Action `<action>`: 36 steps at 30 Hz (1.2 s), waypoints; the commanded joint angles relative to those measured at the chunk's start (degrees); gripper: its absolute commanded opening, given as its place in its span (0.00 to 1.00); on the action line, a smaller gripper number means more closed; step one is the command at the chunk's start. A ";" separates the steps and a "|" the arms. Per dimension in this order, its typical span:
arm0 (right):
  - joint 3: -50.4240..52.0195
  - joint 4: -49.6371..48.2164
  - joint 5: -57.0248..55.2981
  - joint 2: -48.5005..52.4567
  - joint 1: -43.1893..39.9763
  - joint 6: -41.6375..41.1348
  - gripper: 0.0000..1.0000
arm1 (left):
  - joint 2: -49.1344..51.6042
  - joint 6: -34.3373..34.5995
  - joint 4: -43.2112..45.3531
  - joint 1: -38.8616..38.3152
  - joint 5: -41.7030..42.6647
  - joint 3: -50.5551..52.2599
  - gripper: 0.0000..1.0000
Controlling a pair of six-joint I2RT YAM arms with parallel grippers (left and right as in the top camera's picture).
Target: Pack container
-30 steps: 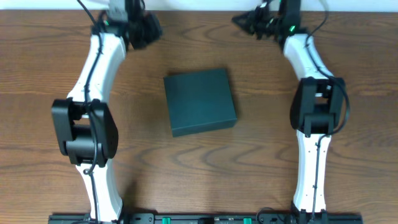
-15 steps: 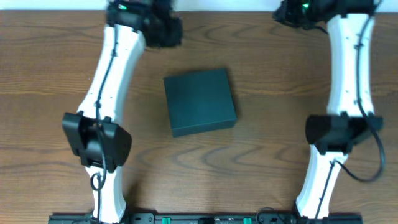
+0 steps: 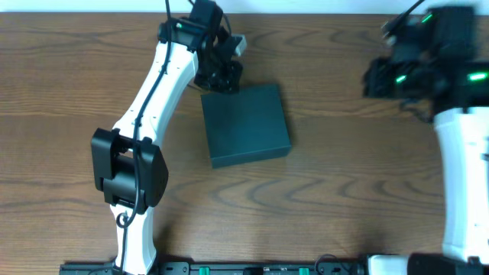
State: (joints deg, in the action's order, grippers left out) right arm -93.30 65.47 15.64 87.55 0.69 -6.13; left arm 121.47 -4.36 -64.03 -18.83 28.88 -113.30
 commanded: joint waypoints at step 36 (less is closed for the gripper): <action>34.71 -31.08 4.22 -14.60 21.07 -15.45 0.02 | -19.19 1.44 1.73 -4.44 -7.54 8.13 0.06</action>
State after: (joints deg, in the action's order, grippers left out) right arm -53.12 32.97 20.43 78.72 22.33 -24.43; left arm 110.65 -4.12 -62.24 -23.99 22.46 -104.38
